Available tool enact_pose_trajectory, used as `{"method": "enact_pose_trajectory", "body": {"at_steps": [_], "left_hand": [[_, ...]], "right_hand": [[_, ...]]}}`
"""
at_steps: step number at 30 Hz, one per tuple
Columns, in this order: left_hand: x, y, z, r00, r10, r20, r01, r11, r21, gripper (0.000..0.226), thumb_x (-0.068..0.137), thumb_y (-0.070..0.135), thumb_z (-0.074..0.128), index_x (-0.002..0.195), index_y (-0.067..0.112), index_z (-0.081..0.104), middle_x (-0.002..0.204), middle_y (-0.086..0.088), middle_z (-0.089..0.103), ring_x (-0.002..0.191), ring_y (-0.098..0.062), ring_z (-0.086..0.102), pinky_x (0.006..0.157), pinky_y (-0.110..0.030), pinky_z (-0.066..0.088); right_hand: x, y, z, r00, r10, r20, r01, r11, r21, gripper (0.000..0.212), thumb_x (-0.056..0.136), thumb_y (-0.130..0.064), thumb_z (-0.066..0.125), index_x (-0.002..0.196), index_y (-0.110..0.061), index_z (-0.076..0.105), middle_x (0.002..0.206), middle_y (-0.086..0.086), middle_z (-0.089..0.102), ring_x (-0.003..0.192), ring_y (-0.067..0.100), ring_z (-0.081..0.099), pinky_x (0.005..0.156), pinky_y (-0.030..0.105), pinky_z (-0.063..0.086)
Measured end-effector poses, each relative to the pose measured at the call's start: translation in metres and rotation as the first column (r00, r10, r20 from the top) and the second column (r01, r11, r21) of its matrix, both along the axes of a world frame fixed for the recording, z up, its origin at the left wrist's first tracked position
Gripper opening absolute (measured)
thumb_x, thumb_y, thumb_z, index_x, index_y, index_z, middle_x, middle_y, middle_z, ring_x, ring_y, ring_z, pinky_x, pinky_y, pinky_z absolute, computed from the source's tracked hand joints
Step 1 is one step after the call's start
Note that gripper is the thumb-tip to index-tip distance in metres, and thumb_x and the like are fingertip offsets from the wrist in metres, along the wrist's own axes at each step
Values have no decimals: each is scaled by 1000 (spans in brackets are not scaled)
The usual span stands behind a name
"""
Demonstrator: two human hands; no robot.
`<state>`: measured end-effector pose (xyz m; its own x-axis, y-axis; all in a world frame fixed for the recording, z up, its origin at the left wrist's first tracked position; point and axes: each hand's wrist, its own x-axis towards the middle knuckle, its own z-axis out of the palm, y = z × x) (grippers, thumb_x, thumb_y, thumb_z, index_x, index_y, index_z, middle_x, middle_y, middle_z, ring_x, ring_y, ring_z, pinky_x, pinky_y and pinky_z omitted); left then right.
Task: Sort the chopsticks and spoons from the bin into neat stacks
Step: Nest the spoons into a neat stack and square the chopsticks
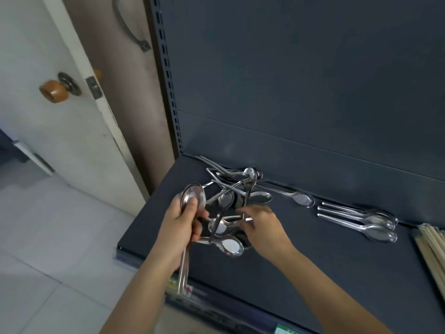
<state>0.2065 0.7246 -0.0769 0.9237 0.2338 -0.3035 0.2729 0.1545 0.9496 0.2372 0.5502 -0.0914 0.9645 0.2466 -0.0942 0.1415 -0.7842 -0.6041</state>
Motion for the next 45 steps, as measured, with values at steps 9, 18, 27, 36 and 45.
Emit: {"method": "enact_pose_trajectory", "body": {"at_steps": [9, 18, 27, 36, 45], "left_hand": [[-18, 23, -16, 994, 90, -66, -88, 996, 28, 12, 97, 21, 49, 101, 12, 57, 79, -9, 68, 43, -8, 48, 39, -19, 37], [-13, 4, -12, 997, -31, -65, 29, 999, -34, 16, 98, 17, 48, 104, 7, 60, 76, -9, 69, 43, -9, 51, 39, -18, 38], [-6, -27, -8, 972, -215, -91, 205, 973, -102, 20, 98, 29, 46, 106, 14, 57, 86, -9, 69, 51, -9, 56, 47, -19, 47], [-16, -74, -8, 894, -423, -149, 357, 873, -333, 54, 93, 51, 33, 113, 8, 58, 82, -11, 70, 74, -25, 68, 70, -36, 58], [-36, -62, -9, 925, -340, -168, 297, 925, -235, 28, 99, 34, 41, 110, 11, 53, 76, -3, 61, 48, -8, 41, 42, -17, 30]], "right_hand": [[-11, 8, -19, 983, -60, -176, -2, 944, -329, 58, 79, -51, 67, 123, -18, 47, 121, 3, 48, 113, 24, 50, 90, 35, 47], [-19, -3, -24, 959, -189, -209, 164, 978, -132, 17, 88, -15, 59, 105, -13, 62, 99, 4, 67, 91, 22, 62, 77, 30, 51], [-22, -67, -1, 971, -232, -56, 229, 972, -52, 26, 86, -4, 53, 91, -21, 73, 88, -6, 64, 86, 15, 59, 70, 18, 41], [-20, -56, 55, 968, 102, 229, -112, 993, 31, 22, 83, -3, 62, 92, -20, 73, 82, -20, 51, 82, 4, 54, 76, 20, 45], [-29, -14, 25, 969, 75, 237, -90, 994, 56, 20, 88, -15, 61, 106, -20, 70, 96, -14, 51, 74, 8, 59, 64, 19, 53]]}}
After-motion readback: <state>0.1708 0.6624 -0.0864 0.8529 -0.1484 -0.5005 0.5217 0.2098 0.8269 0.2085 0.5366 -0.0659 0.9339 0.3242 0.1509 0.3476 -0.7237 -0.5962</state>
